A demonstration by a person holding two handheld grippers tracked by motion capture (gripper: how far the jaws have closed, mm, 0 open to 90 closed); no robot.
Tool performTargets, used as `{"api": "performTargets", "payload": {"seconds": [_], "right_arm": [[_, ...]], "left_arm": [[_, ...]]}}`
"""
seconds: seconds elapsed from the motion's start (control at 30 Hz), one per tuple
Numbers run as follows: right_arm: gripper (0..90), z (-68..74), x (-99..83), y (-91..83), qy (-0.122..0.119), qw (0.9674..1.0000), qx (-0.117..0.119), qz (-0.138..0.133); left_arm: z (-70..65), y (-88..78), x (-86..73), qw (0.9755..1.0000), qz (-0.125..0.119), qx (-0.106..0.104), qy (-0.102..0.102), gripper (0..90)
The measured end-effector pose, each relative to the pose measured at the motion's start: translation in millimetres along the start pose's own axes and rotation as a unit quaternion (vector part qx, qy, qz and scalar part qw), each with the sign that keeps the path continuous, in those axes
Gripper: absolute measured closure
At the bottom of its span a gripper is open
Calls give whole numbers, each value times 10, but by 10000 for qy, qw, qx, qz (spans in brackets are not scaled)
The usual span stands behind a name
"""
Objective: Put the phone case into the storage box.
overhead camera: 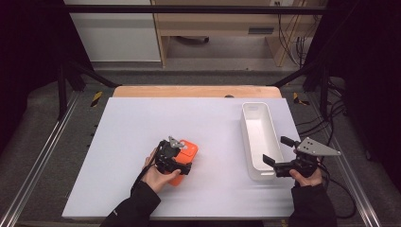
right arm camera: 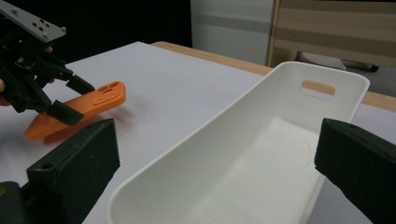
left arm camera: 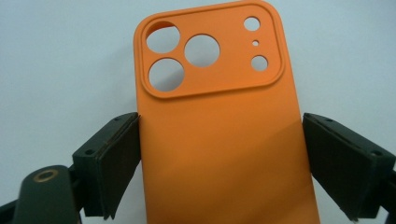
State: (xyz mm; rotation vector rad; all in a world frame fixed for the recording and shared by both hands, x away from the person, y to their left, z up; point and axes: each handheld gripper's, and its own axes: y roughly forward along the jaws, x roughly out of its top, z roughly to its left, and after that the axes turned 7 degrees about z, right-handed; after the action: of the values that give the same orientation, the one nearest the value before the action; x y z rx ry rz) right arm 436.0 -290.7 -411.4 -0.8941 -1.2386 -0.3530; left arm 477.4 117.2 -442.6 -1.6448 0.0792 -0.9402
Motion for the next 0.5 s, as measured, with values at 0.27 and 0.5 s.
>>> {"api": "performTargets", "payload": {"seconds": [0.27, 0.5], "right_arm": [[4, 0, 0, 0, -4, 10000, 0, 2], [4, 0, 1, -3, -15, 10000, 4, 5]], "left_arm": [[1, -110, 16, 9998, -151, -106, 78, 131], [24, -211, 21, 9989, -340, -255, 192, 131]]}}
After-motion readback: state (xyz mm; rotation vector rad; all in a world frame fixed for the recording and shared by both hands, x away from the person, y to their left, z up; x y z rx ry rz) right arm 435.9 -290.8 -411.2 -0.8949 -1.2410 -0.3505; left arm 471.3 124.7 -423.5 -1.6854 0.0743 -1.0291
